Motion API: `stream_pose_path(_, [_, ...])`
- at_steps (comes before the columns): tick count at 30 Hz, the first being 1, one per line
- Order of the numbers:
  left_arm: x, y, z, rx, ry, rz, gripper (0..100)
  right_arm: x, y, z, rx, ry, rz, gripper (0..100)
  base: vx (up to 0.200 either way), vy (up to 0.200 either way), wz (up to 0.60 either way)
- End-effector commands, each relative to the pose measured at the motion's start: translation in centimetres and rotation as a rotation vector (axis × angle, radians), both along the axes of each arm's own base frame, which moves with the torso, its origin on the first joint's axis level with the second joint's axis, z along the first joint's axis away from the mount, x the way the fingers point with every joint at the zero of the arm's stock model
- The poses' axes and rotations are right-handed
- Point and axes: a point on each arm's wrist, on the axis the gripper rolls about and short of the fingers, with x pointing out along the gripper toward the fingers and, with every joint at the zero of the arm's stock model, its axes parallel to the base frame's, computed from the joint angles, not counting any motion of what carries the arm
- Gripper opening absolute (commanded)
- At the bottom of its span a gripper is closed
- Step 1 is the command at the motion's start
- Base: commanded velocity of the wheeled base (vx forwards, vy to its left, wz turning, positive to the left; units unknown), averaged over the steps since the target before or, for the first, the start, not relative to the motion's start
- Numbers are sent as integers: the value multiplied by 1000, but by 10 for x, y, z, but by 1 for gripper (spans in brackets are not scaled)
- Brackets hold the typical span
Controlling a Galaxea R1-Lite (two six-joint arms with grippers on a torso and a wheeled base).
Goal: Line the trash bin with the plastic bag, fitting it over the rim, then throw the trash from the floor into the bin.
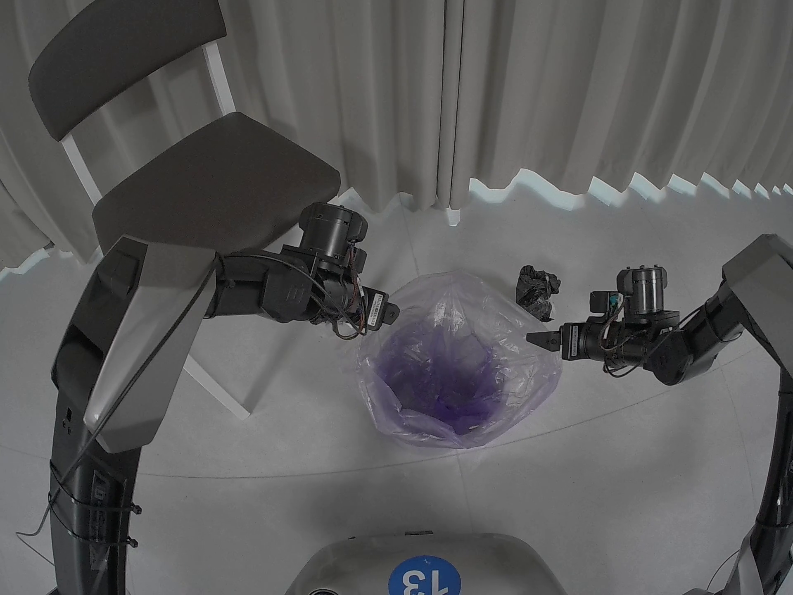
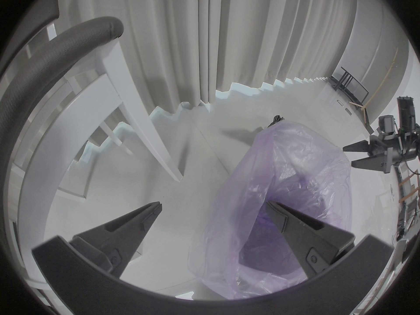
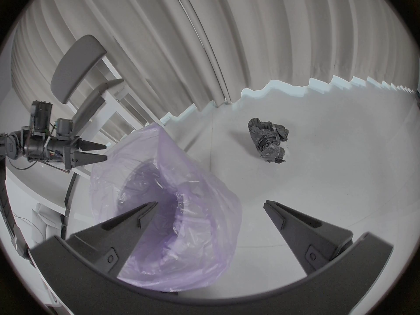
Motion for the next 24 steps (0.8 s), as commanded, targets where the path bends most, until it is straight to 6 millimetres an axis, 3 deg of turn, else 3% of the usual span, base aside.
stream_pose_path(1, [11,2,-15,7,13,17,100,17,-1,-26,-9,35,-9,100,0,0,0])
stream_pose_path(5, [19,1,-22,7,8,20,100,23,-8,-36,-12,46,-24,100,0,0,0])
stream_pose_path(16, [21,10,-71,85,189,47,100,32,-9,-43,-14,41,-29,100,0,0,0])
stream_pose_path(21, [19,13,-59,25,193,93,100,32,-10,-46,-14,42,-31,100,0,0,0])
stream_pose_path(24, [15,13,-38,-22,179,90,100,31,-13,-44,-11,40,-38,100,0,0,0])
